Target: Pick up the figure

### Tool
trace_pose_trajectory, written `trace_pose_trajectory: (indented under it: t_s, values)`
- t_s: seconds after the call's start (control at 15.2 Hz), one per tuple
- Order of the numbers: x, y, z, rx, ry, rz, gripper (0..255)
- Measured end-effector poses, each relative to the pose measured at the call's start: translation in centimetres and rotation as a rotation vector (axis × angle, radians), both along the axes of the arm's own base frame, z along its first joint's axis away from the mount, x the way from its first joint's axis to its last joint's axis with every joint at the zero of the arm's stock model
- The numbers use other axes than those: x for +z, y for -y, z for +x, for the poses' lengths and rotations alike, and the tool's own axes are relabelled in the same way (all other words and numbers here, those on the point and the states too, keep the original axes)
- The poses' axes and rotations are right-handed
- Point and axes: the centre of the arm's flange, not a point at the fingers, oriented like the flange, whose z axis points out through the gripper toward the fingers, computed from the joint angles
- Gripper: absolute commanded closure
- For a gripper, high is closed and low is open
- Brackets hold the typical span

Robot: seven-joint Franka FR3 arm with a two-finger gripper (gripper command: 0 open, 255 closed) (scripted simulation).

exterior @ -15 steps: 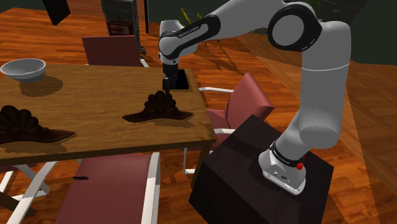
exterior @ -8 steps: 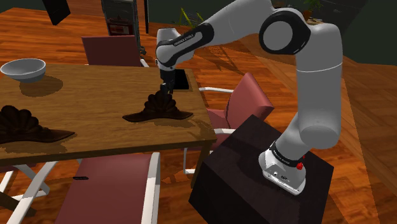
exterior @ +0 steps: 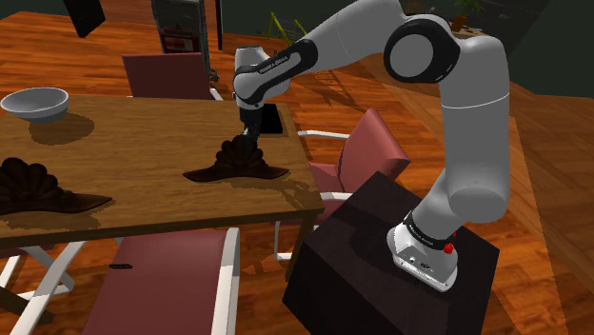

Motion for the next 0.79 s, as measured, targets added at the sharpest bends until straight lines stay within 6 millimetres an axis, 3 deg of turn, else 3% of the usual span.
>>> trace_pose_trajectory:
  t_s: [0.4, 0.79]
  values:
    - [0.2, 0.0, 0.0, 0.0, -0.001, 0.0, 255]
    - [3.0, -0.2, 0.0, 0.0, -0.002, -0.001, 255]
